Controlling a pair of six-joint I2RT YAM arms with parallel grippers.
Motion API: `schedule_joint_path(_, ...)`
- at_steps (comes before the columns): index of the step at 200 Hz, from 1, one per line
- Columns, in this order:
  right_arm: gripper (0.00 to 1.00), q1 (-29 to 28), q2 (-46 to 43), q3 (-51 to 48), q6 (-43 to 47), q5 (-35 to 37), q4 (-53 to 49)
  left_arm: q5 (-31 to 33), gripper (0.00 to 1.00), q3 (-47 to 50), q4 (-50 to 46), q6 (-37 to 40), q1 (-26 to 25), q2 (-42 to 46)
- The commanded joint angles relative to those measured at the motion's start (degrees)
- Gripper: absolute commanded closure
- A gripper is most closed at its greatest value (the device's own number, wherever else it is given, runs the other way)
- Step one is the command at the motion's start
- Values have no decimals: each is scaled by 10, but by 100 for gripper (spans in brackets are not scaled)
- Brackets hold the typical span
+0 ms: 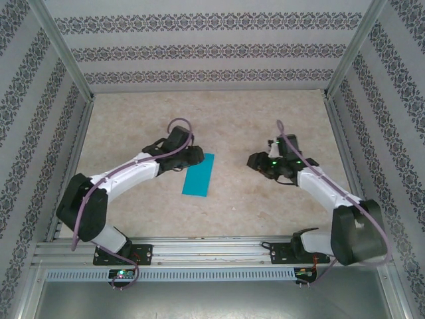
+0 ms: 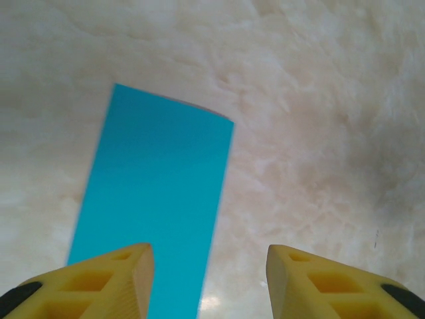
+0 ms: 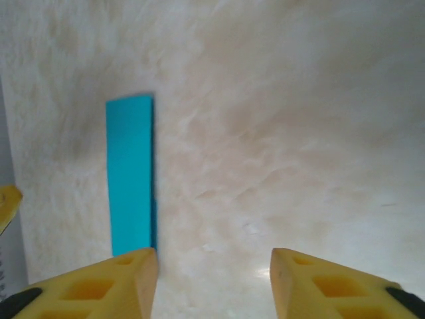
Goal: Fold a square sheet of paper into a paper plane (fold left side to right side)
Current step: Move the paper to the center of the table.
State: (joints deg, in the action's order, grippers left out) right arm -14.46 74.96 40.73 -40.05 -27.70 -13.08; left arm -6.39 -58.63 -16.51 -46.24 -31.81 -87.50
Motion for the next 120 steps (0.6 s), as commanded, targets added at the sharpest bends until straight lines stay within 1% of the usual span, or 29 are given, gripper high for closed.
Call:
schedule_joint_path(1, 58, -67, 39, 11, -72, -4, 75, -60, 52, 42, 84, 24, 32, 41)
schedule_joint_path(20, 66, -122, 83, 19, -109, 13, 123, -77, 52, 73, 94, 24, 59, 70)
schedule_joint_path(44, 80, -177, 143, 48, -125, 23, 153, -95, 52, 112, 112, 16, 88, 101)
schedule_joint_path(75, 95, -214, 211, 90, -127, 28, 161, -110, 54, 134, 103, 22, 105, 121)
schedule_joint_path(92, 100, -224, 239, 109, -127, 32, 164, -111, 55, 136, 88, 31, 108, 124)
schedule_joint_path(120, 100, -230, 280, 134, -129, 25, 161, -108, 56, 131, 57, 46, 112, 124)
